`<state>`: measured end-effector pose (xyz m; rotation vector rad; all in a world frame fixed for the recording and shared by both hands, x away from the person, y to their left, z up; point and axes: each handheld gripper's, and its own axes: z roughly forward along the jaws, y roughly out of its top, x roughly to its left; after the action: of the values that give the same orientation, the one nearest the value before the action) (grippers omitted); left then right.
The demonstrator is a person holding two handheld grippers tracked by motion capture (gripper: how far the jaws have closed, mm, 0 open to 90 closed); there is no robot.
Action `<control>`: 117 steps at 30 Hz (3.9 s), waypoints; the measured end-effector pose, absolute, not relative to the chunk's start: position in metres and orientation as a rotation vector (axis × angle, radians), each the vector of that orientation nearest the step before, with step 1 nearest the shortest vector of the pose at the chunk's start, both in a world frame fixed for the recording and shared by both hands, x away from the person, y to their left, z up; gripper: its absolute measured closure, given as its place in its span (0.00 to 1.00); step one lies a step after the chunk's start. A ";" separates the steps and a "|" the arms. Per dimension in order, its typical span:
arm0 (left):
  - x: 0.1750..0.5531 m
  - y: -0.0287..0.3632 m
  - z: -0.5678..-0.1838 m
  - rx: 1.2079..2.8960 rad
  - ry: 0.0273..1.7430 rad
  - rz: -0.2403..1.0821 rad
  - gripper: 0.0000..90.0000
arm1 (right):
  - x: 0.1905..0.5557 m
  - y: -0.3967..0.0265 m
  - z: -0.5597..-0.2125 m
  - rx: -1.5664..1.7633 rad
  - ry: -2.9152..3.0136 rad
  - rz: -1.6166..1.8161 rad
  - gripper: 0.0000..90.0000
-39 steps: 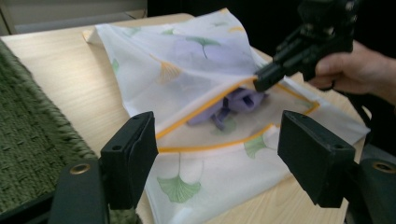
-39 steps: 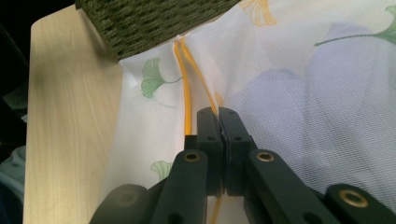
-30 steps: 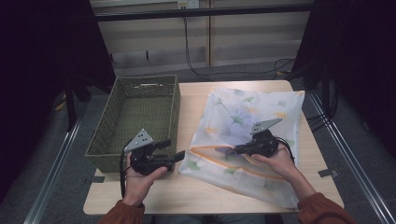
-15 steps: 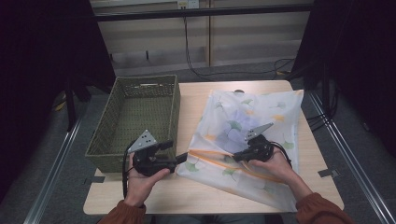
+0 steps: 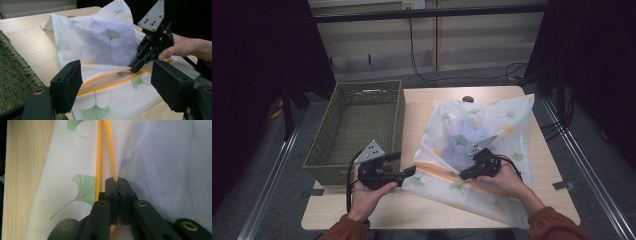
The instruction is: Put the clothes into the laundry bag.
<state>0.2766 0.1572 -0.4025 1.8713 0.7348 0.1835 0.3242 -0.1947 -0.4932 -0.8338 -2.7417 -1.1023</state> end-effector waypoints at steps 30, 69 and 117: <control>0.273 0.112 -0.437 2.071 0.647 0.078 0.55 | 0.314 -0.213 -0.488 -0.935 -2.849 -0.999 0.86; 0.278 0.127 -0.426 1.967 0.676 0.158 0.45 | 0.300 -0.255 -0.480 -1.137 -2.772 -1.222 0.71; 0.232 0.245 -0.413 1.766 0.873 0.447 0.35 | 0.190 -0.334 -0.446 -1.690 -2.499 -1.808 0.60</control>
<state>0.2324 0.2445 -0.4131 1.7661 0.8728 0.4467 0.1901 -0.3343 -0.4461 -1.6899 -2.4986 -1.8078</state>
